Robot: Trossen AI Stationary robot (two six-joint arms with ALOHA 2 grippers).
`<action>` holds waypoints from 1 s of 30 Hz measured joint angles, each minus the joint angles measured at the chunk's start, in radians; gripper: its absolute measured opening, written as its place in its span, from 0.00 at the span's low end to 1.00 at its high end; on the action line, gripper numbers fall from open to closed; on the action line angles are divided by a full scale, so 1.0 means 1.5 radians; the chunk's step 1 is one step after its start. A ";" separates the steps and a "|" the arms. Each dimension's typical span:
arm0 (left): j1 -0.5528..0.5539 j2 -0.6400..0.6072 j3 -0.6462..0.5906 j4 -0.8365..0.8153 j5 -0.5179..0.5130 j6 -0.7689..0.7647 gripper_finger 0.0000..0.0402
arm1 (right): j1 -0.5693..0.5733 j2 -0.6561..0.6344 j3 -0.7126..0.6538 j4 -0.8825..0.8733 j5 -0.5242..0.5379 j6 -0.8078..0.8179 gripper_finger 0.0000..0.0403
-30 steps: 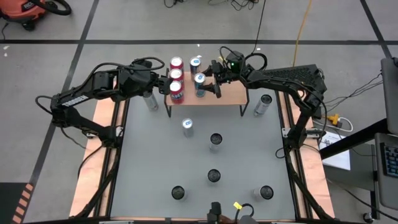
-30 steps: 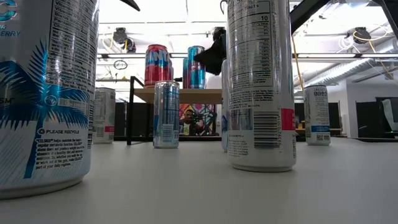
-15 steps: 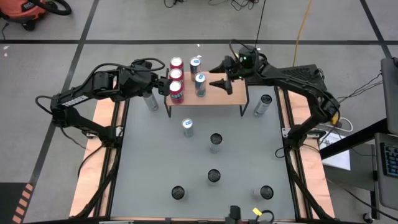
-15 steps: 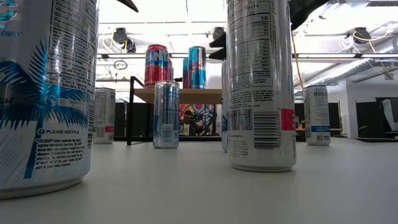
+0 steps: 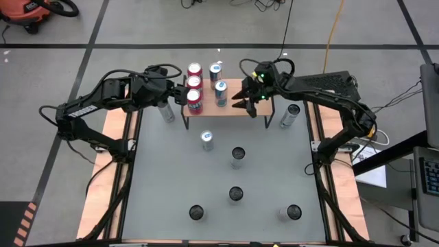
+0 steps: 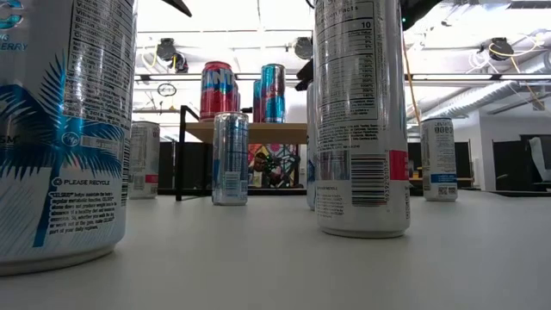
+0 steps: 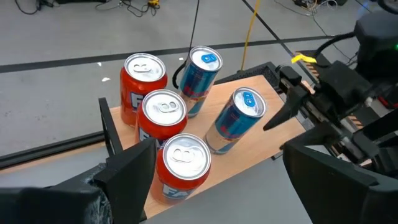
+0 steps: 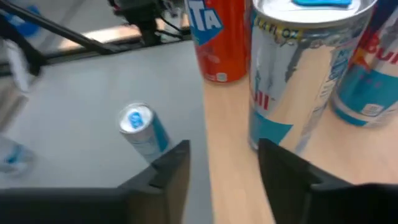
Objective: Place canned beverage on shelf
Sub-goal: Put the bottom blue soda can on the shelf aligned with the other blue soda can
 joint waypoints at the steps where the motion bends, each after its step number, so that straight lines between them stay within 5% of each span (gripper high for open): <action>1: 0.000 0.000 0.000 0.000 0.000 -0.001 0.88 | 0.004 0.000 0.000 0.000 0.016 -0.008 0.33; 10: 0.000 0.000 0.000 0.001 0.000 -0.003 0.88 | 0.010 0.030 0.000 0.032 0.057 -0.013 0.02; 30: 0.000 0.000 0.000 0.000 0.004 -0.002 0.88 | 0.014 0.085 0.000 0.125 0.060 -0.001 0.00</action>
